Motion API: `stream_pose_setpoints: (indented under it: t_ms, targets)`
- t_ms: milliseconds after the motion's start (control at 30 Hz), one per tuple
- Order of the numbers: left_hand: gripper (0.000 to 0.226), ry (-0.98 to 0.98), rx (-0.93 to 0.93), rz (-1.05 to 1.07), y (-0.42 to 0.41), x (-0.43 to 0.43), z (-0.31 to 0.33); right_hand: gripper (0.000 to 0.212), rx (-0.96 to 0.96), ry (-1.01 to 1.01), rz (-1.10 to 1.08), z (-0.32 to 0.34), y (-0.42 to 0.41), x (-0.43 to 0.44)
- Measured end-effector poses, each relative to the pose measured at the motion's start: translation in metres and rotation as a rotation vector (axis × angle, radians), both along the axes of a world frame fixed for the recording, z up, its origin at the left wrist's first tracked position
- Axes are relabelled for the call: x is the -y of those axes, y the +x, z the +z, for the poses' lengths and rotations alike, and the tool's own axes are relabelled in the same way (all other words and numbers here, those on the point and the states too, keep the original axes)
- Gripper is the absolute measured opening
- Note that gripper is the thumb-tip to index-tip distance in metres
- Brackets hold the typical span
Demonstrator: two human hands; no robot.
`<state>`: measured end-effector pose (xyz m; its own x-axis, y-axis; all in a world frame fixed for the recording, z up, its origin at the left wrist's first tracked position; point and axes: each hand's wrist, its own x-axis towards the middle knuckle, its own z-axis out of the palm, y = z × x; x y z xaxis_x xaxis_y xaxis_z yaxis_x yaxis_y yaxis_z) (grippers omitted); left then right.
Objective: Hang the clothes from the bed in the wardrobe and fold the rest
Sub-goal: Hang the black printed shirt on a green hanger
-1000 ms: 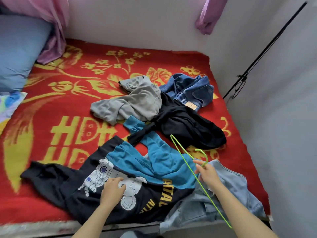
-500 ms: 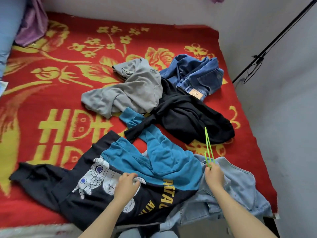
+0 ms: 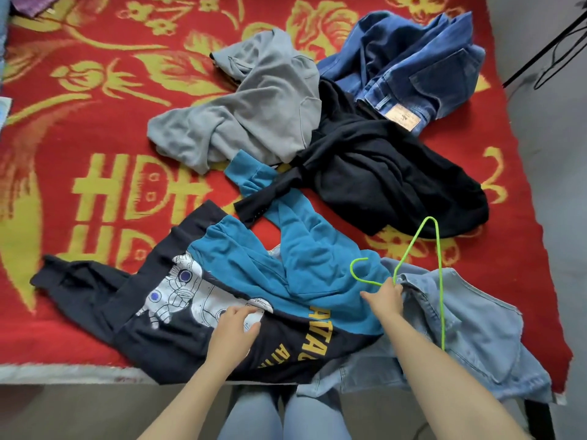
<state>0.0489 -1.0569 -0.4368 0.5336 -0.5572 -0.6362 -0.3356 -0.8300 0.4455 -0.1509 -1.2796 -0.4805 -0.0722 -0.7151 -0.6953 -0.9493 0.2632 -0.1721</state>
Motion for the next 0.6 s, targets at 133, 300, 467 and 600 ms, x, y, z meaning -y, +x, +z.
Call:
stream_pose_setpoints:
  t_ms: [133, 300, 467, 600]
  targets:
    - [0.033, 0.019, -0.009, 0.056, -0.003, -0.008, 0.004, 0.050, 0.037, -0.069, -0.123, -0.005, 0.001, -0.006]
    - [0.032, 0.007, 0.005, 0.114, -0.008, -0.017, 0.010, 0.045, 0.081, -0.119, -0.220, 0.000, -0.004, -0.005]
    - [0.031, 0.005, -0.011, 0.133, -0.019, -0.022, 0.024, 0.038, 0.231, -0.254, -0.245, 0.036, -0.006, -0.013]
    - [0.030, -0.080, 0.001, 0.159, -0.018, -0.010, 0.049, 0.029, 0.467, -0.368, -0.217, 0.086, 0.002, -0.013]
